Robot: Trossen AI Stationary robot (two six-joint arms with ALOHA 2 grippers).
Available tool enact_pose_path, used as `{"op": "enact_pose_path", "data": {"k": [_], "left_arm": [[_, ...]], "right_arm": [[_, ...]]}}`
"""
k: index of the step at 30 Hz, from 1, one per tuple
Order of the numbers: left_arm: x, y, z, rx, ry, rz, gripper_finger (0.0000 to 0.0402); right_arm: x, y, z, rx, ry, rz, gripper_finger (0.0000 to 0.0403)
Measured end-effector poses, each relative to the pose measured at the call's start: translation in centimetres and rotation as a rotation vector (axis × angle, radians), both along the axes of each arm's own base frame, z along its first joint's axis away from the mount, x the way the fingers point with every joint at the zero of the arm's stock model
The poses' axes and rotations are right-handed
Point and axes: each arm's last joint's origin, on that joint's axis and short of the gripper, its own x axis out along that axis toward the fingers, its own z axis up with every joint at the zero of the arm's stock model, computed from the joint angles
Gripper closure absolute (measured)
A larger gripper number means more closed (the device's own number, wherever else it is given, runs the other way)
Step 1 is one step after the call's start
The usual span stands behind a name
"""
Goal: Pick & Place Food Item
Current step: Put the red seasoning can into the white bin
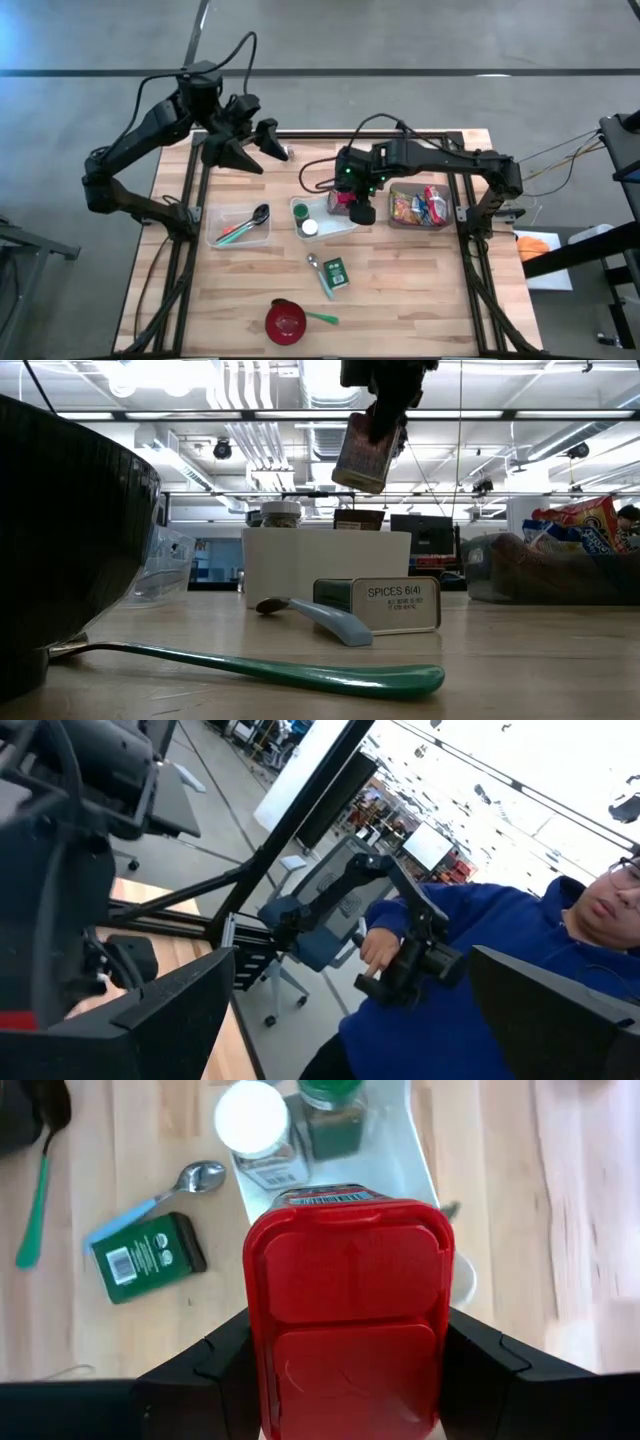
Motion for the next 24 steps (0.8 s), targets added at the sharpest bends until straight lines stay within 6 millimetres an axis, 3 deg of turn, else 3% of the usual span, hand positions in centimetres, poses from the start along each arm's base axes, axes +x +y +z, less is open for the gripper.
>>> {"op": "enact_pose_path", "data": {"k": [13,24], "left_arm": [[-0.2,0.1,0.0,-0.001,0.001,0.004,0.0002],[-0.2,0.1,-0.1,-0.011,0.018,0.001,0.0002]], "right_arm": [[1.1,0.0,-3.2,-0.077,-0.005,0.163,0.0195],[4.9,0.7,-4.3,-0.069,0.197,0.197,0.0195]]}}
